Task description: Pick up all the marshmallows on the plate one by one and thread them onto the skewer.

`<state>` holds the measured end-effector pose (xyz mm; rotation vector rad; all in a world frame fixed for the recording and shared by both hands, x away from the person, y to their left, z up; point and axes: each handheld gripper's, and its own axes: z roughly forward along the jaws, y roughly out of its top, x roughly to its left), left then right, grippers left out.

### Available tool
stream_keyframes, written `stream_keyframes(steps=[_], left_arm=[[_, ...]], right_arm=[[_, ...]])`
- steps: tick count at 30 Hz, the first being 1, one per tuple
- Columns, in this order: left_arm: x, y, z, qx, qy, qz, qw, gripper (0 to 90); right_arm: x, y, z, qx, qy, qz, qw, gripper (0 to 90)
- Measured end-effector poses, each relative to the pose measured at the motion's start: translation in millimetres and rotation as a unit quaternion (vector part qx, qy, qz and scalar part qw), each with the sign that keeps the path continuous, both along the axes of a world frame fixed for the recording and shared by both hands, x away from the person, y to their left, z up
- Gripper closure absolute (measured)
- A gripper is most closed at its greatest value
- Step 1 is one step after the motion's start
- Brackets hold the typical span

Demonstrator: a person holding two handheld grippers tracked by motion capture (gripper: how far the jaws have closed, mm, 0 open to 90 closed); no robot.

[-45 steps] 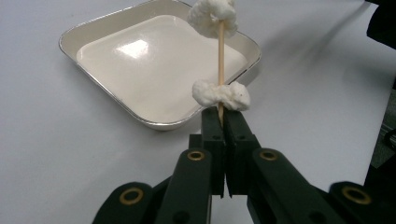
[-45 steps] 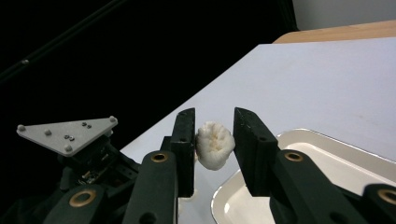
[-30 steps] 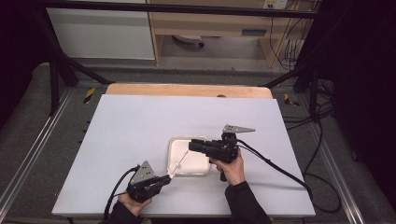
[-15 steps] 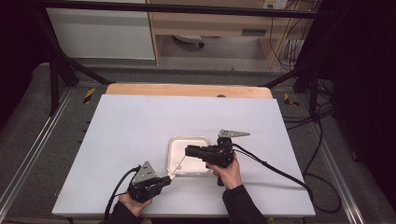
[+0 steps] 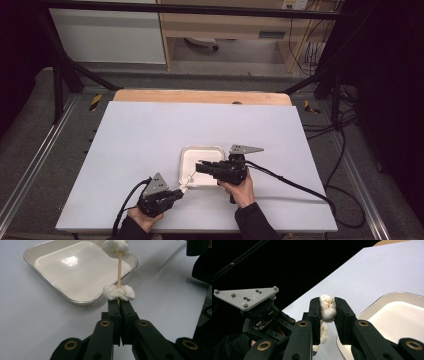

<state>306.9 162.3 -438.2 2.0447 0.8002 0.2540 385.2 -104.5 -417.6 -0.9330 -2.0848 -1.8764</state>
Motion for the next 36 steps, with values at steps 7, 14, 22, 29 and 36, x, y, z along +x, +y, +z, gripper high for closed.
stream_keyframes(steps=[7,14,22,29,36], left_arm=[[-0.2,-0.7,-0.5,0.006,0.001,0.0,1.0,88.6],[-0.3,-1.5,-0.9,0.007,0.001,-0.001,1.0,88.6],[0.0,-1.3,-0.5,0.006,0.0,-0.002,1.0,88.6],[-1.1,-3.9,-0.3,0.019,-0.008,-0.003,0.9998,88.6],[-1.0,-4.5,-0.9,0.02,-0.009,-0.006,0.9997,88.6]], right_arm=[[-2.9,2.5,-4.6,-0.002,-0.003,0.0,1.0,77.4],[-4.9,5.5,-10.5,-0.004,0.001,0.004,1.0,77.8],[-5.9,6.8,-13.3,-0.007,0.005,0.009,0.9999,77.9],[-6.0,7.8,-15.6,-0.01,0.01,0.012,0.9998,78.1],[-6.6,9.2,-18.9,-0.013,0.019,0.018,0.9996,78.2]])
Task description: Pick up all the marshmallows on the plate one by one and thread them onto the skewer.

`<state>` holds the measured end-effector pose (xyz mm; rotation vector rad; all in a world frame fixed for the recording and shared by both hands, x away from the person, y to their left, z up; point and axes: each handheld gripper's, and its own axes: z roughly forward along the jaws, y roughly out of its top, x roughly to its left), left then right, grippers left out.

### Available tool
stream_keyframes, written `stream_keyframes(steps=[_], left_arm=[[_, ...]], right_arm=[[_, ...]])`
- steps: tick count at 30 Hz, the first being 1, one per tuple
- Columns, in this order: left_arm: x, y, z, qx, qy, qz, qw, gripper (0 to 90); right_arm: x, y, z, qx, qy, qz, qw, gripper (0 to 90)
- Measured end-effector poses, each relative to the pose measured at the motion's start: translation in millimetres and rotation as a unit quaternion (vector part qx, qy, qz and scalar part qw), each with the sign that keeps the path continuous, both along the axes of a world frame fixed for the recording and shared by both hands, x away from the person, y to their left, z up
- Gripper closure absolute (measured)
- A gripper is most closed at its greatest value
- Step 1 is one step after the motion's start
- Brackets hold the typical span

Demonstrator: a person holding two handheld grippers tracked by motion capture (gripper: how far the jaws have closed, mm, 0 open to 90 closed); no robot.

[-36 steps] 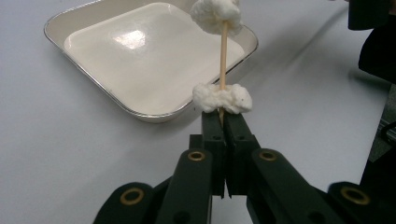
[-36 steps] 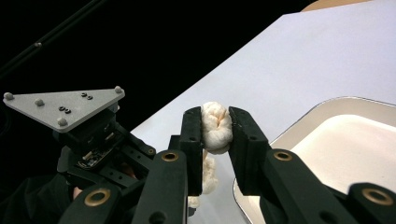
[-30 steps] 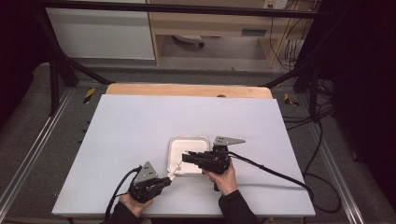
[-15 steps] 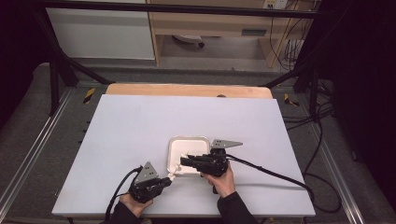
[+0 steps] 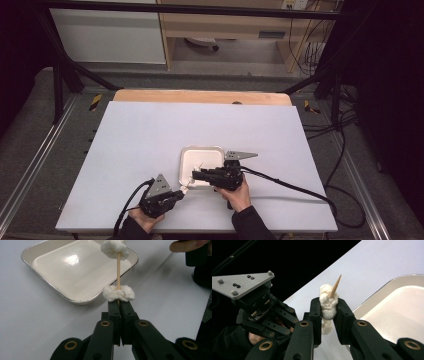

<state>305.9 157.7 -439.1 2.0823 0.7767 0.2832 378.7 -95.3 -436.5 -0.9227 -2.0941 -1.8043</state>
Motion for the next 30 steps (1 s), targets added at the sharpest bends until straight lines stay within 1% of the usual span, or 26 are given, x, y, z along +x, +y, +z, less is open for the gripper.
stream_keyframes(steps=[2,3,4,6,8,10,11,13,15,17,18,21,22,24,28,30], left_arm=[[0.3,0.5,0.1,-0.004,0.0,-0.002,1.0,88.6],[0.6,0.8,0.3,-0.009,-0.001,-0.002,1.0,88.5],[1.0,1.2,0.9,-0.014,-0.001,0.0,0.9999,88.5],[2.0,1.8,0.6,-0.017,0.002,0.002,0.9999,88.5],[2.0,2.4,-0.3,-0.014,0.003,0.002,0.9999,88.5],[1.6,2.9,-0.2,-0.017,0.001,0.002,0.9999,88.5],[1.6,3.2,0.0,-0.018,0.001,0.001,0.9998,88.5],[1.6,3.0,-0.2,-0.019,0.002,-0.001,0.9998,88.5],[1.2,2.6,-0.3,-0.018,0.002,-0.004,0.9998,88.5],[0.5,1.7,0.2,-0.019,-0.001,-0.008,0.9998,88.5],[0.4,1.1,0.1,-0.015,0.0,-0.006,0.9999,88.5],[0.7,1.0,-1.0,-0.003,0.001,-0.004,1.0,88.6],[0.4,0.9,-1.3,-0.002,0.0,-0.003,1.0,88.6],[-0.1,0.3,-0.9,-0.003,-0.002,-0.005,1.0,88.6],[-0.3,0.2,0.2,-0.009,-0.004,-0.005,0.9999,88.6],[0.1,0.1,-0.2,-0.007,-0.003,-0.007,0.9999,88.6]], right_arm=[[0.0,-0.1,0.4,-0.001,-0.002,0.001,1.0,77.5],[0.1,-0.8,1.3,-0.003,-0.005,0.0,1.0,75.8],[0.1,-1.3,2.4,-0.005,-0.008,0.0,1.0,70.1],[-0.2,-2.1,4.3,-0.005,-0.009,-0.003,0.9999,60.6],[-0.4,-3.1,6.6,-0.005,-0.017,-0.014,0.9998,50.6],[0.1,-5.0,10.3,-0.007,-0.027,-0.024,0.9993,47.5],[0.4,-5.9,12.0,-0.005,-0.031,-0.028,0.9991,47.6],[1.1,-7.4,15.1,0.0,-0.037,-0.032,0.9988,52.4],[1.9,-8.4,17.1,0.004,-0.045,-0.035,0.9984,61.4],[2.9,-8.0,16.1,0.002,-0.043,-0.031,0.9986,71.4],[2.9,-7.0,14.1,0.001,-0.039,-0.029,0.9988,73.1],[1.5,-3.2,6.8,-0.003,-0.03,-0.025,0.9992,76.1],[0.9,-1.9,4.4,-0.004,-0.027,-0.023,0.9994,76.7],[-0.3,-0.3,1.2,-0.003,-0.02,-0.02,0.9996,77.3],[-0.6,-0.1,1.1,-0.002,-0.018,-0.014,0.9997,77.5],[-0.8,0.2,0.8,-0.002,-0.015,-0.013,0.9998,77.5]])
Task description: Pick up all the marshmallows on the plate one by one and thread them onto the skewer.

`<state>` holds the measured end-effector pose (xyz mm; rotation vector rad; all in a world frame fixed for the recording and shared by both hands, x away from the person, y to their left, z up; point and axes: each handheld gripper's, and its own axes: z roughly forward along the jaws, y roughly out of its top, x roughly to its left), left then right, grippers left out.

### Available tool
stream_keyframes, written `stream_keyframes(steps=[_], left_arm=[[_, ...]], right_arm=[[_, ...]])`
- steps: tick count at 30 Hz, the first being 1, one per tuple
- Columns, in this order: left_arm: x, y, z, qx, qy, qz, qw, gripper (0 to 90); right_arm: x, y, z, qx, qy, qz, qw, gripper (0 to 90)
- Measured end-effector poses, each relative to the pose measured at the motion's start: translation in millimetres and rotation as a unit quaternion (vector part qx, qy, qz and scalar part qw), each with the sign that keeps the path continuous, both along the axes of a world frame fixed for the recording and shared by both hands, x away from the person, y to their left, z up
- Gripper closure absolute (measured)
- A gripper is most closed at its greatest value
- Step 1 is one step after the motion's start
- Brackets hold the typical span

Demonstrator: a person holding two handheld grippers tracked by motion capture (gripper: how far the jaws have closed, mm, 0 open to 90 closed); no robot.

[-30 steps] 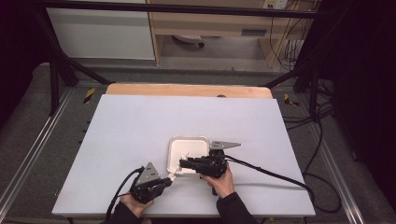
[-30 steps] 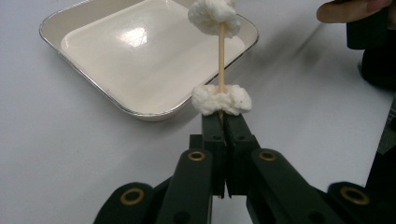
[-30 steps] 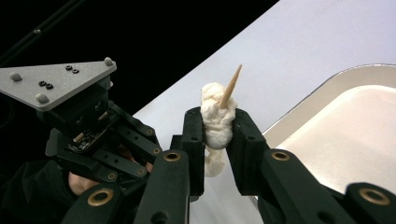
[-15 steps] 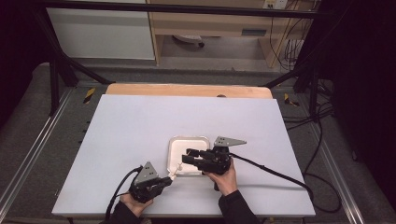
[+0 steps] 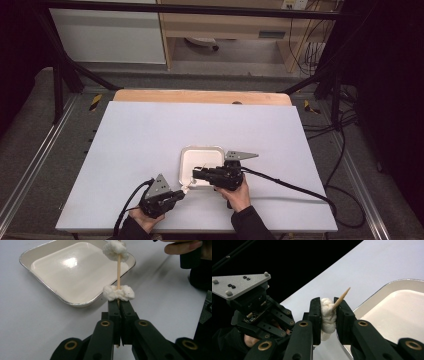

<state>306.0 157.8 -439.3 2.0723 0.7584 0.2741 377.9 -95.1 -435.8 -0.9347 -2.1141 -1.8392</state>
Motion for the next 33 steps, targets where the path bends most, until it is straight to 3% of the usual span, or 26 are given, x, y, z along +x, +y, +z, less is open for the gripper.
stream_keyframes(steps=[4,7,10,14,18,24,30,33], left_arm=[[0.5,-0.4,-0.8,-0.003,0.003,0.001,1.0,88.6],[1.6,1.7,0.7,-0.012,0.0,0.006,0.9999,88.5],[3.2,6.8,1.5,-0.021,0.002,0.015,0.9997,88.5],[4.7,12.0,3.3,-0.029,0.001,0.023,0.9993,88.4],[5.5,14.6,4.2,-0.034,0.001,0.027,0.999,88.4],[7.2,17.5,5.9,-0.035,0.001,0.026,0.999,88.3],[10.2,18.4,7.3,-0.033,0.004,0.025,0.9991,88.1],[12.6,19.8,9.2,-0.034,0.005,0.026,0.9991,88.0]], right_arm=[[0.4,0.1,-1.0,-0.005,0.004,0.002,1.0,76.2],[0.3,-2.6,4.0,-0.009,-0.001,0.002,1.0,61.1],[-0.5,-7.5,10.9,-0.029,-0.022,-0.008,0.9993,48.3],[-1.1,-16.2,15.0,-0.06,-0.041,-0.015,0.9972,38.1],[-1.1,-31.4,13.0,-0.091,-0.055,-0.041,0.9936,25.7],[-3.2,-60.5,7.1,-0.141,-0.079,-0.077,0.9839,10.0],[-4.7,-93.5,0.5,-0.17,-0.071,-0.094,0.9783,4.1],[-5.1,-106.4,-3.7,-0.177,-0.065,-0.094,0.9776,2.5]])
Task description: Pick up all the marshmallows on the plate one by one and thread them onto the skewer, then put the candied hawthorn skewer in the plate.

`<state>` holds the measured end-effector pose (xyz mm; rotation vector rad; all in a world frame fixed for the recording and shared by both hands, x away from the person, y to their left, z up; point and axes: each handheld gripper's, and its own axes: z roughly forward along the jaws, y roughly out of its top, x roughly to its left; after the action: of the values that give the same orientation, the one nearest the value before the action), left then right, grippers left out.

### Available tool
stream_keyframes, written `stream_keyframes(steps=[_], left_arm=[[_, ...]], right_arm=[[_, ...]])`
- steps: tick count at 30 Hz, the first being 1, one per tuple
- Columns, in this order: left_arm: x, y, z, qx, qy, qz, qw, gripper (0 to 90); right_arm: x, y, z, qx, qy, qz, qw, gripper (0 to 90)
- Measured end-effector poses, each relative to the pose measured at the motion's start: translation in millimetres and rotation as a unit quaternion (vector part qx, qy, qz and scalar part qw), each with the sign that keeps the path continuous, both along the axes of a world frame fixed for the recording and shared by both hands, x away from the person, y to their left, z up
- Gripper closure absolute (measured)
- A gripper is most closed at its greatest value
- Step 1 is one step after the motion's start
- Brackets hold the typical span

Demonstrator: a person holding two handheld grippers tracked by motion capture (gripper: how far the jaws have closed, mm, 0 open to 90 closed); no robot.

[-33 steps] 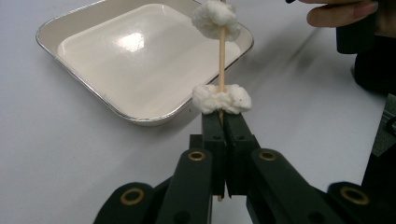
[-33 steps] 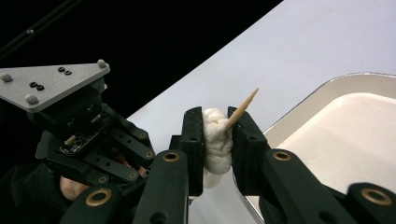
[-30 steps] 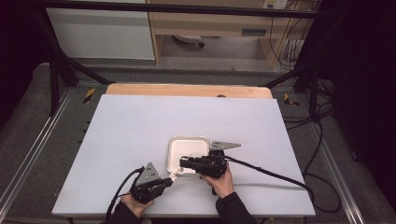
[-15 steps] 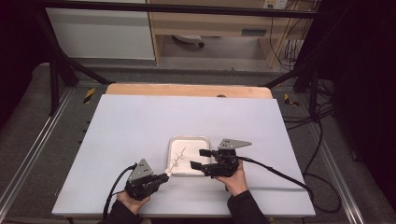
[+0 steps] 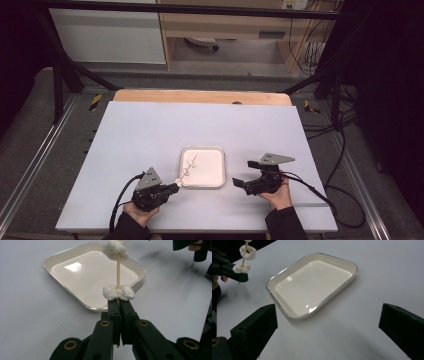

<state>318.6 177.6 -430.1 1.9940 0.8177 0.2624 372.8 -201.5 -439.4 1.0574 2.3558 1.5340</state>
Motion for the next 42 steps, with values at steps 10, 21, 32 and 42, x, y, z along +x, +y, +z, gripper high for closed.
stream_keyframes(steps=[10,21,32,42], left_arm=[[14.2,1.6,11.5,0.001,0.01,0.003,0.9999,87.8],[36.8,-12.2,23.0,0.021,0.027,0.008,0.9994,87.6],[61.1,-35.3,15.5,0.054,0.051,0.024,0.997,87.8],[64.8,-54.7,-2.0,0.085,0.06,0.035,0.9939,88.1]], right_arm=[[-7.7,-39.7,-12.3,-0.027,0.0,-0.024,0.9994,0.7],[-10.1,-51.7,-16.1,-0.058,0.003,-0.033,0.9977,0.5],[-11.1,-55.5,-15.4,-0.063,-0.004,-0.04,0.9972,0.5],[-12.4,-54.6,-17.1,-0.064,-0.001,-0.034,0.9974,0.5]])
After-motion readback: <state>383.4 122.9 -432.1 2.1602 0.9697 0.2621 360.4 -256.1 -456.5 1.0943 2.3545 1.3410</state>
